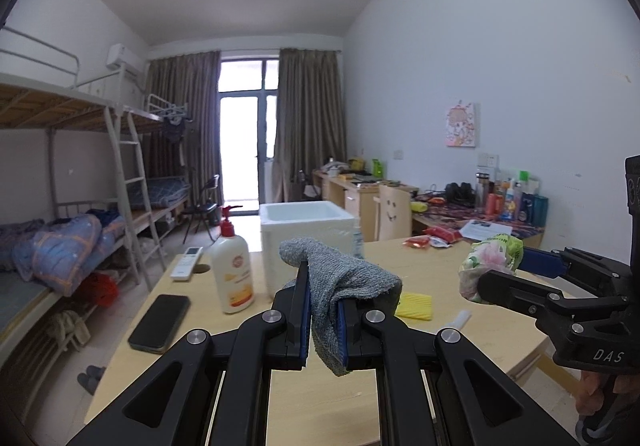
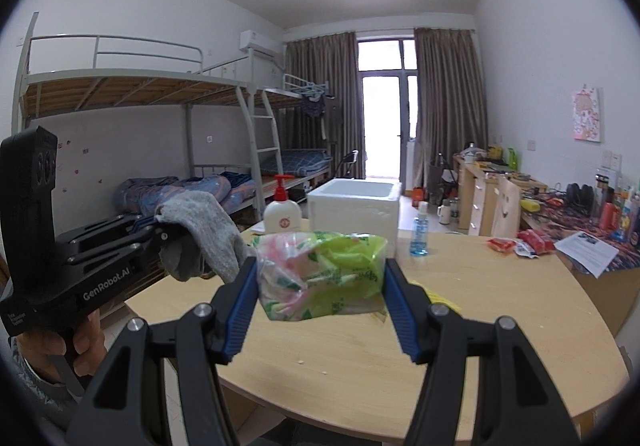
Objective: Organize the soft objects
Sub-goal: 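Carry the sock in the left tool while the right tool carries the wipes packet toward the foam box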
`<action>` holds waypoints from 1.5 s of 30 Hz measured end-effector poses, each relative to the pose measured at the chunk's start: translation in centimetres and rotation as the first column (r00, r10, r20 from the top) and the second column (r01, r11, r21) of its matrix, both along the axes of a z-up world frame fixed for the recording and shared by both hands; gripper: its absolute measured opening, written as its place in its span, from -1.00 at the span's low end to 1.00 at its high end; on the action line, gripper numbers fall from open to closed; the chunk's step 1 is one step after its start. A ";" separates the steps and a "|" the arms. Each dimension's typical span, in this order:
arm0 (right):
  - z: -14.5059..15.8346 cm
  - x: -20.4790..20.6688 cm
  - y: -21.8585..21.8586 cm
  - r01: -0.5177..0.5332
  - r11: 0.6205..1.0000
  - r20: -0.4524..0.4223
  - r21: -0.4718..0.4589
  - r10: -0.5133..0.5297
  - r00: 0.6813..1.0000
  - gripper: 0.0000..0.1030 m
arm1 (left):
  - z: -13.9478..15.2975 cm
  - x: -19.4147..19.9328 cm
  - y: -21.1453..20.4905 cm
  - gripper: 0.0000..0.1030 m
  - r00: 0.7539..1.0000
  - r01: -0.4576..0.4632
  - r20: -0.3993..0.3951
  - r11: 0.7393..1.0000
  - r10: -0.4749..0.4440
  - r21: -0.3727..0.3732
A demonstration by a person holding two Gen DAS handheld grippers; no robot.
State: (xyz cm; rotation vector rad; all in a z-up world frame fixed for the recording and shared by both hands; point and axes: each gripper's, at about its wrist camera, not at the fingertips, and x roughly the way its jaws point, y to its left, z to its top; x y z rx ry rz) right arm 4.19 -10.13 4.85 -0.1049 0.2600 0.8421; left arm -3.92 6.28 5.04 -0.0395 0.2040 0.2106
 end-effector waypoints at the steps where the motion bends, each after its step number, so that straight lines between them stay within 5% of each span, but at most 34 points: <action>1: -0.1 0.1 0.5 -0.009 1.000 0.000 -0.005 0.009 1.000 0.26 | -0.1 0.0 0.4 -0.78 1.000 -0.011 -0.001 1.000 0.011 -0.006; 21: -1.4 1.8 6.1 -0.069 0.995 -0.041 -0.074 0.066 0.997 0.26 | -2.1 2.3 4.0 -0.78 0.991 -0.116 -0.075 0.992 0.112 -0.042; 45: 0.4 6.2 8.4 0.187 0.978 0.017 -0.089 -0.186 0.982 0.26 | -0.3 8.8 5.4 -0.78 0.985 -0.145 -0.100 0.989 0.142 -0.021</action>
